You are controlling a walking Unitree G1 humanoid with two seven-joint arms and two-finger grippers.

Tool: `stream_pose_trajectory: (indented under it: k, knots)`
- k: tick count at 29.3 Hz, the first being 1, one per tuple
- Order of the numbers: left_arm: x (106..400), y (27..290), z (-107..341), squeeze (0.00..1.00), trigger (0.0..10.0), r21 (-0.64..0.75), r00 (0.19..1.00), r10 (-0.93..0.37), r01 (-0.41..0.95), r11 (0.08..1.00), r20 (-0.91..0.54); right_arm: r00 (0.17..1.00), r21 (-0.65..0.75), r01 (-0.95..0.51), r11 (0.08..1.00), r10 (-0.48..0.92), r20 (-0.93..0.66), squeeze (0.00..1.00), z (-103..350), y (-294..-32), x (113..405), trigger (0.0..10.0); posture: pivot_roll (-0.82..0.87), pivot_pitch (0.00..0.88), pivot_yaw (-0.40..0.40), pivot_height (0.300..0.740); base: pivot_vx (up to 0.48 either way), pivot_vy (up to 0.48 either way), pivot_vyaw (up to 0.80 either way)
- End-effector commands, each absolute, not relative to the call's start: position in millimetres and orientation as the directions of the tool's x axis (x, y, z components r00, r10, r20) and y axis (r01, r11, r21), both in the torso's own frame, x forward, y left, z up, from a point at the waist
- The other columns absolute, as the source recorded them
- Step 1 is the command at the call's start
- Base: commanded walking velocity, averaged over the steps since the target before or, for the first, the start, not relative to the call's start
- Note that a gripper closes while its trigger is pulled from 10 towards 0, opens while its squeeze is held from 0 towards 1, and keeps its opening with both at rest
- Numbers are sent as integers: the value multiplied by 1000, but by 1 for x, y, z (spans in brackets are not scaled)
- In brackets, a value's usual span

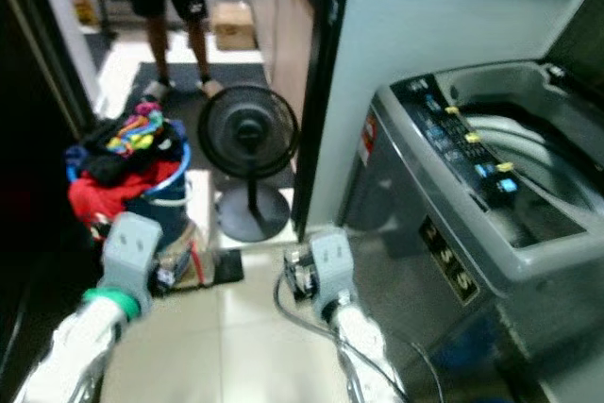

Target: Clothes washing

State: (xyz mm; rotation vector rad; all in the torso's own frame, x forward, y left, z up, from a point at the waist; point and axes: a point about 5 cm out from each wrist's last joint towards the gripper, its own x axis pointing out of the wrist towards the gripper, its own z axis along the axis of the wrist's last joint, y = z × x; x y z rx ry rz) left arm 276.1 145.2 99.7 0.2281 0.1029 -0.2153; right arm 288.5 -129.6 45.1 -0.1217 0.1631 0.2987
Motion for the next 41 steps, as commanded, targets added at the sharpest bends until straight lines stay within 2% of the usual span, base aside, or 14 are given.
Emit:
stream_pose_trajectory:
  k: [1,3,13,21,32,41]
  knots:
    - [276,144,96,0,10000,221,975,-188,211,952,-123,940,-115,-310,944,286,-188,0,40,-130,285,10000,147,0,-33,740,465,0,0]
    - [277,142,95,0,10000,222,976,-177,201,954,-123,935,-125,-317,940,288,-205,0,35,-129,283,10000,145,0,-32,740,472,0,0]
    - [280,141,98,0,10000,225,977,-181,203,953,-112,938,-129,-310,942,281,-202,0,32,-130,283,10000,143,0,-31,740,480,0,790]
    - [281,142,98,0,10000,232,979,-177,196,953,-100,942,-123,-300,946,273,-197,0,33,-132,287,10000,143,0,-30,740,480,0,0]
    - [281,145,95,0,10000,241,981,-161,182,953,-104,945,-146,-290,946,259,-201,0,31,-134,288,10000,146,0,-31,740,480,0,788]
    - [281,147,93,0,10000,248,982,-149,173,953,-112,949,-130,-275,953,247,-198,0,30,-135,289,10000,145,0,-29,740,480,0,92]
